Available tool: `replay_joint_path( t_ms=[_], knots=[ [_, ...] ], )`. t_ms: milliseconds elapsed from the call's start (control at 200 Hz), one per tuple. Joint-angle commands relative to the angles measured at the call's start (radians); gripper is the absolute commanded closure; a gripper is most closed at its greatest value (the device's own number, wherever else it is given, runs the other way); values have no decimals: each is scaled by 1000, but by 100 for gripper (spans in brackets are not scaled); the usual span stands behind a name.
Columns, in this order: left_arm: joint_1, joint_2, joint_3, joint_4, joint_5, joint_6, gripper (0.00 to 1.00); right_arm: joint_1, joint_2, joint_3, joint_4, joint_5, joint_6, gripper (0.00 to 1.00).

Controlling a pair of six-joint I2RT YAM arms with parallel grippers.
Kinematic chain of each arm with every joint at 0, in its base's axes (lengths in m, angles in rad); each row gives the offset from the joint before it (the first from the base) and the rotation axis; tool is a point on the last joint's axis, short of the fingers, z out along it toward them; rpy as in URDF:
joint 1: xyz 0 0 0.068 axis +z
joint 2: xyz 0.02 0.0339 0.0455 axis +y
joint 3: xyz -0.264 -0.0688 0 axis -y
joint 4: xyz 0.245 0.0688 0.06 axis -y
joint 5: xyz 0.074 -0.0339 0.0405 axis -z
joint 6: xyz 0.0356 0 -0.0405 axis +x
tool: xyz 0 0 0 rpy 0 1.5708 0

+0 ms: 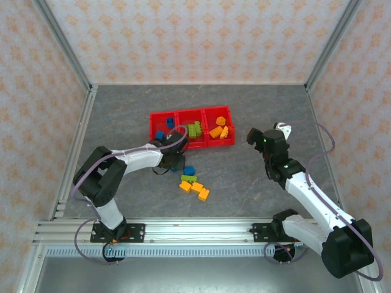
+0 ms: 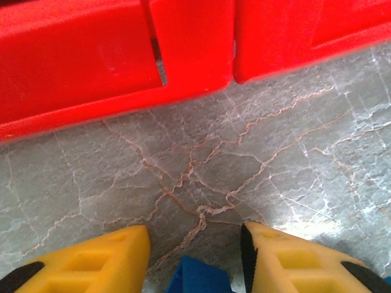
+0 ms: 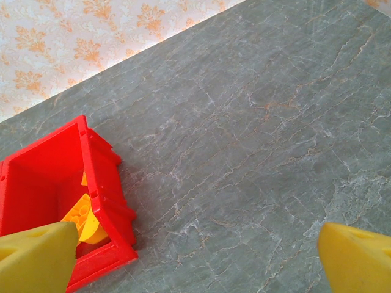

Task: Sort the legos into containers by color
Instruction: Pick up the lego from the center of the table, then place the lego in the container.

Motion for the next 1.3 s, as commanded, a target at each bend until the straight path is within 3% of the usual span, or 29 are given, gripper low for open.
replay_joint_path(
  t_ms=[0, 345, 686, 811, 1036, 1296],
  knots=[
    [-2, 17, -22, -52, -26, 4, 60, -7, -15, -11, -3, 15, 9, 0],
    [-2, -78, -11, -76, -75, -31, 75, -7, -16, -12, -3, 15, 11, 0],
    [3, -226, 62, -109, -204, -74, 75, -7, -21, -15, 1, 11, 15, 0],
    [43, -258, 87, -58, -229, -76, 74, -8, -22, -17, 3, 8, 16, 0],
    [166, -186, 168, 50, -211, -59, 74, -7, -31, -14, -13, 10, 16, 0],
    [234, -36, 282, 113, -179, -38, 74, -8, -73, -28, -23, 45, -6, 0]
  ],
)
